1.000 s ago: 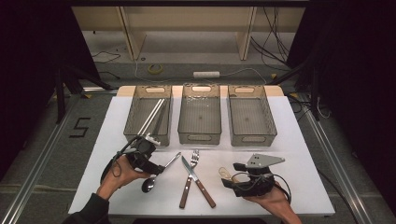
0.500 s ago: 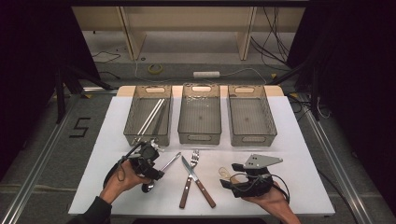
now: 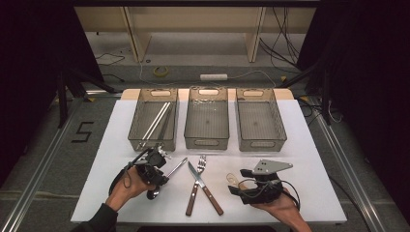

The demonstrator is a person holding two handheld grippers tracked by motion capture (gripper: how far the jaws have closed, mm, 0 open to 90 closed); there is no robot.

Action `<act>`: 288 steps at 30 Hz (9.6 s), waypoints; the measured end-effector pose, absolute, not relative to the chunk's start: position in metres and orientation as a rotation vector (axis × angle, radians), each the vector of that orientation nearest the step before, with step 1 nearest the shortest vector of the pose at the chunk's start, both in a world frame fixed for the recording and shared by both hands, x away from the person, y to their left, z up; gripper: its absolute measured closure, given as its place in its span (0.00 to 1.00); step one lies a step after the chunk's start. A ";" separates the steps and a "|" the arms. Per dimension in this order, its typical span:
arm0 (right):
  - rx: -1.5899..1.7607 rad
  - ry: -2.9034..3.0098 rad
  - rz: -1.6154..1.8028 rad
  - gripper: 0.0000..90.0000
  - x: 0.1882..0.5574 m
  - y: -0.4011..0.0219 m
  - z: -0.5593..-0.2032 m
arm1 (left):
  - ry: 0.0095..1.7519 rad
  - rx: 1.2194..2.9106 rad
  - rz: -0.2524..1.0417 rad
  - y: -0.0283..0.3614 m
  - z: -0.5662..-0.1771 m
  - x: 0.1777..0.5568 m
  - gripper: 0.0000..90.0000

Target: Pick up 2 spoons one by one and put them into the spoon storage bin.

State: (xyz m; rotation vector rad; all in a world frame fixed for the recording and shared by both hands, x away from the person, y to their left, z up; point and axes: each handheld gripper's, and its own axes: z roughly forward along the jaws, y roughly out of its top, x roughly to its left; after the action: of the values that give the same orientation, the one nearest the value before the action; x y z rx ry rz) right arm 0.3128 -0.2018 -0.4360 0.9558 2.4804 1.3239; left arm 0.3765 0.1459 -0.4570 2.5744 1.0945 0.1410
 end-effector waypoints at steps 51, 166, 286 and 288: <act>0.952 2.475 1.319 0.31 0.312 -0.200 -0.435 | 1.000 2.434 0.152 0.149 -0.431 0.375 0.95; 0.983 2.462 1.345 0.31 0.317 -0.207 -0.436 | 1.196 2.027 0.244 0.082 -0.404 0.539 0.94; 1.034 2.758 0.588 0.85 0.334 -0.207 -0.464 | 0.867 1.928 0.351 0.177 -0.426 0.323 0.23; 1.033 2.758 0.591 0.85 0.334 -0.207 -0.464 | 0.868 1.927 0.350 0.176 -0.426 0.323 0.23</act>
State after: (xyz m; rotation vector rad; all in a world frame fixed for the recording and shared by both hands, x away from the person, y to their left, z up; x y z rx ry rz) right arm 0.3341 -0.2070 -0.4638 1.0330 2.7578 0.5910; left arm 0.3226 0.1762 -0.4262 1.9270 0.8682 0.3499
